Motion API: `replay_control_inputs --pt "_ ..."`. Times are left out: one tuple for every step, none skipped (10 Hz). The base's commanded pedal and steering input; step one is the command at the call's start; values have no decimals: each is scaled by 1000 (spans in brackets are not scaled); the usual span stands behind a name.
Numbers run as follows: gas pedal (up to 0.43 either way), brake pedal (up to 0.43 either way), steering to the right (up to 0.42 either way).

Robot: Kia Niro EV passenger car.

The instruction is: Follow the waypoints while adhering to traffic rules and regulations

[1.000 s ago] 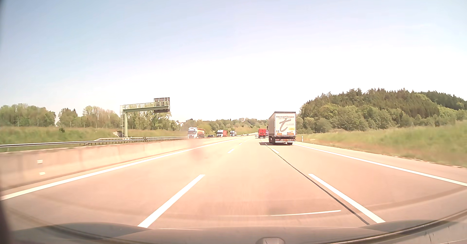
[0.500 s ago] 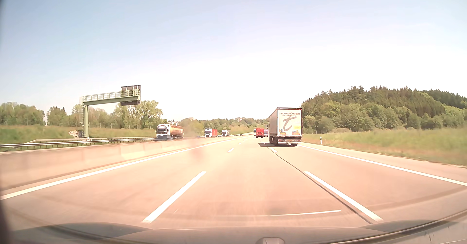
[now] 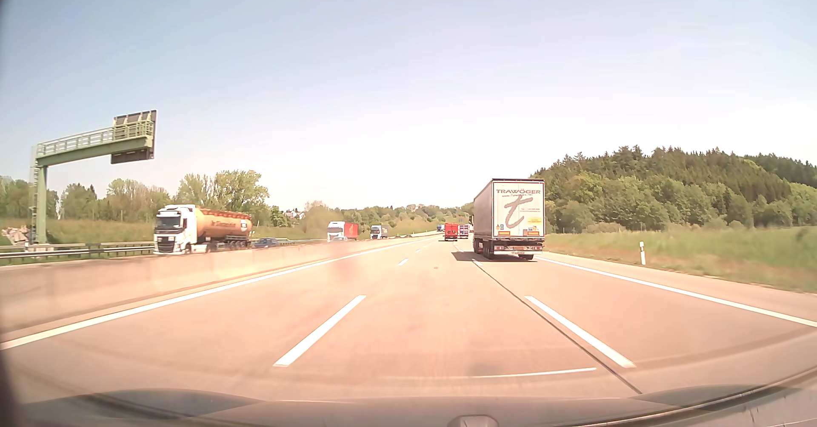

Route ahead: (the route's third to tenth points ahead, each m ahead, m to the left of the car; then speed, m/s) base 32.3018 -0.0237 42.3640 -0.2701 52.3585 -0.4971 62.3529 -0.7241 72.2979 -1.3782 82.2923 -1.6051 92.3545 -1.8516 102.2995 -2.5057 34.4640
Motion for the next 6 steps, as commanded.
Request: replay_control_inputs --pt "0 0 0" --pt "0 0 -1" --pt "0 0 0" --pt "0 0 1" --pt "0 0 2" --pt "0 0 3"
